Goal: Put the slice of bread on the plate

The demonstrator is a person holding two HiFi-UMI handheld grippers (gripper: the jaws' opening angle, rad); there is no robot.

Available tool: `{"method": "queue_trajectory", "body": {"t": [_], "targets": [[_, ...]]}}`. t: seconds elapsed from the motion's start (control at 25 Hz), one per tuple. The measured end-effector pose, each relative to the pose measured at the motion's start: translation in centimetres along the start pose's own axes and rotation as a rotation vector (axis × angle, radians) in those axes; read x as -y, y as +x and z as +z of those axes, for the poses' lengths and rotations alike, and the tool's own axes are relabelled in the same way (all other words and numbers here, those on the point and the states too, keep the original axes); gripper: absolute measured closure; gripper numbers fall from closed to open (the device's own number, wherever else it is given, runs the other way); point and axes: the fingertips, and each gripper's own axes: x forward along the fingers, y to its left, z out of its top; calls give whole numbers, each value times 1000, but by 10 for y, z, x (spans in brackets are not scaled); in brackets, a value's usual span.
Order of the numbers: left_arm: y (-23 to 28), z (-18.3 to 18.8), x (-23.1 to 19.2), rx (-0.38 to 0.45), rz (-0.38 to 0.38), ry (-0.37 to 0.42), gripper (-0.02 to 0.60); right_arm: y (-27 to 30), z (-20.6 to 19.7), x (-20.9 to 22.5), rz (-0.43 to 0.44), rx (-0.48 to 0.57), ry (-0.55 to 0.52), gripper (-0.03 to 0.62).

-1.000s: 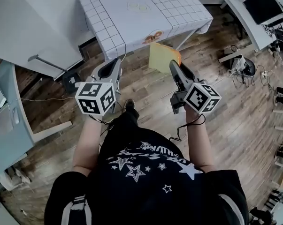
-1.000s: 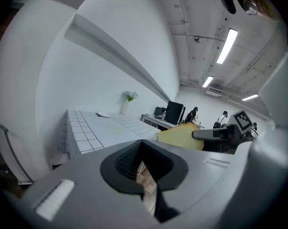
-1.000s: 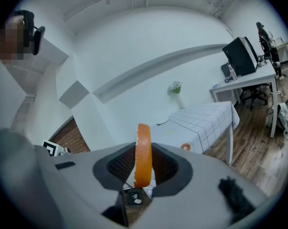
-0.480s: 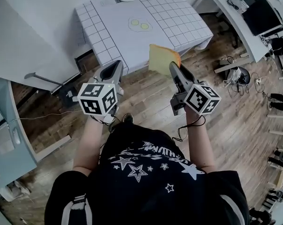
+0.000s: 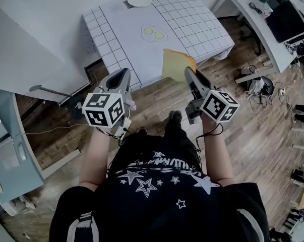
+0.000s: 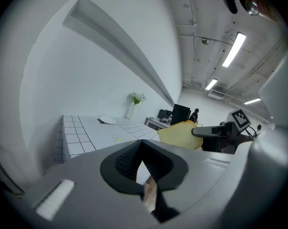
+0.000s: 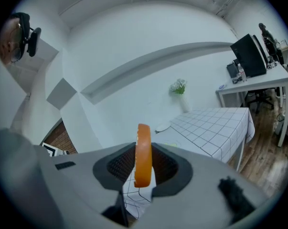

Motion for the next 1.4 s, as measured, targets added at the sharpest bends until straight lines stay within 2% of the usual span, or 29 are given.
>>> {"method": "queue_trajectory", "body": {"t": [0.44, 0.64, 1.0, 1.24, 1.4], "targets": [[45, 23, -20, 28, 204, -16, 574, 82, 37, 51, 186, -51, 28, 494], [85, 34, -8, 28, 277, -29, 572, 108, 66, 82, 295, -86, 49, 494], [156, 45, 27, 17, 387, -30, 572, 138, 93, 159, 380, -163, 76, 494], [167, 29, 39, 15, 490, -78, 572, 154, 93, 187, 429, -209, 79, 494], [165, 26, 41, 5, 530, -83, 572, 159, 89, 191, 452, -228, 92, 494]]}}
